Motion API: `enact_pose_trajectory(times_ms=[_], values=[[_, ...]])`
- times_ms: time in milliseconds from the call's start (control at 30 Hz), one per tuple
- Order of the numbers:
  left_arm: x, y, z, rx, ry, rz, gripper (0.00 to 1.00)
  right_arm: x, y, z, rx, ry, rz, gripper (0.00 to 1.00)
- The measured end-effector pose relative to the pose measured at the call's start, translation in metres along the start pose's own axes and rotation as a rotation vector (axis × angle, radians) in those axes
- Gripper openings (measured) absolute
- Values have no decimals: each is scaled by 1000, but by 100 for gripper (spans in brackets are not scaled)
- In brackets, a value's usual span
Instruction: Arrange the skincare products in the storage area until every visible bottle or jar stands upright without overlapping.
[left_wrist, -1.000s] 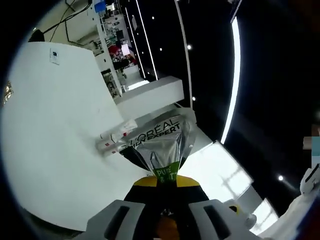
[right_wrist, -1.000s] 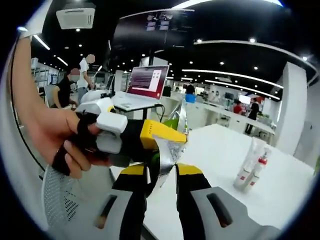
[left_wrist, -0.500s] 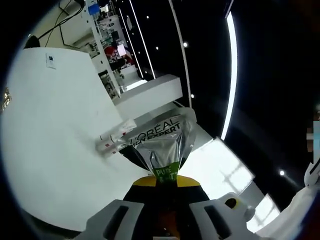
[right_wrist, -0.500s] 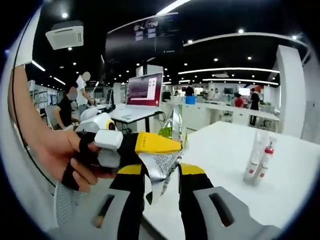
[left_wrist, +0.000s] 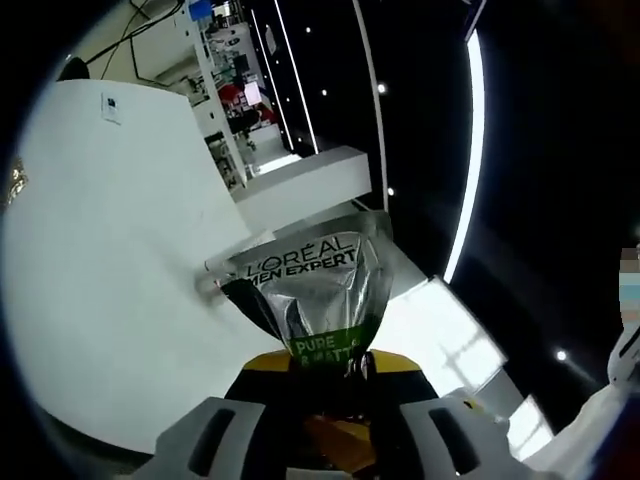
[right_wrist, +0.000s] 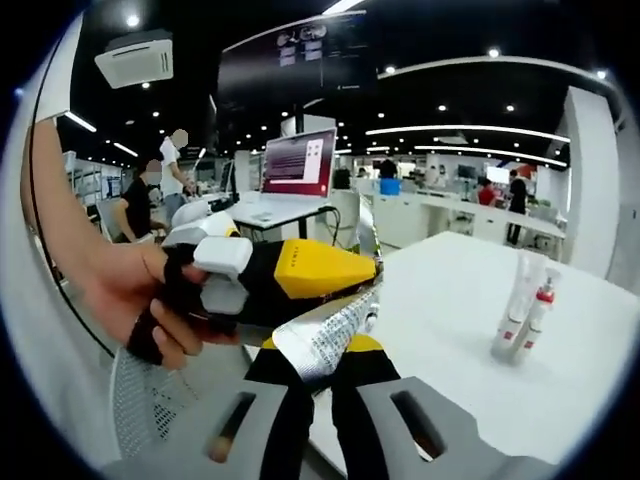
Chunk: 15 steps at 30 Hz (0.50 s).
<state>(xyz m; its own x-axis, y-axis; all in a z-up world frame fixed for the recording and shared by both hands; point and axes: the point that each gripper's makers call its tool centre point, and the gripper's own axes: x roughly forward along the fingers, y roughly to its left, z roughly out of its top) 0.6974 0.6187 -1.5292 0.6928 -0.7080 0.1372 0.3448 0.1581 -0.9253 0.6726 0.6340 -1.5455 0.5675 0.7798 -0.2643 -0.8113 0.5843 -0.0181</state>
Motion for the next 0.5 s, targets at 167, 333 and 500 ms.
enact_pose_trajectory(times_ms=[167,333,500], values=[[-1,6,2,-14,-9,21,38,1,-4,-3,-17,16,-22,0],[-4,11,5,-77,-19,33,44,2,-8,-7,-24,37,-41,0],[-9,11,17,-115,-82,39,50,0,-18,-8,-8,41,-85,0]])
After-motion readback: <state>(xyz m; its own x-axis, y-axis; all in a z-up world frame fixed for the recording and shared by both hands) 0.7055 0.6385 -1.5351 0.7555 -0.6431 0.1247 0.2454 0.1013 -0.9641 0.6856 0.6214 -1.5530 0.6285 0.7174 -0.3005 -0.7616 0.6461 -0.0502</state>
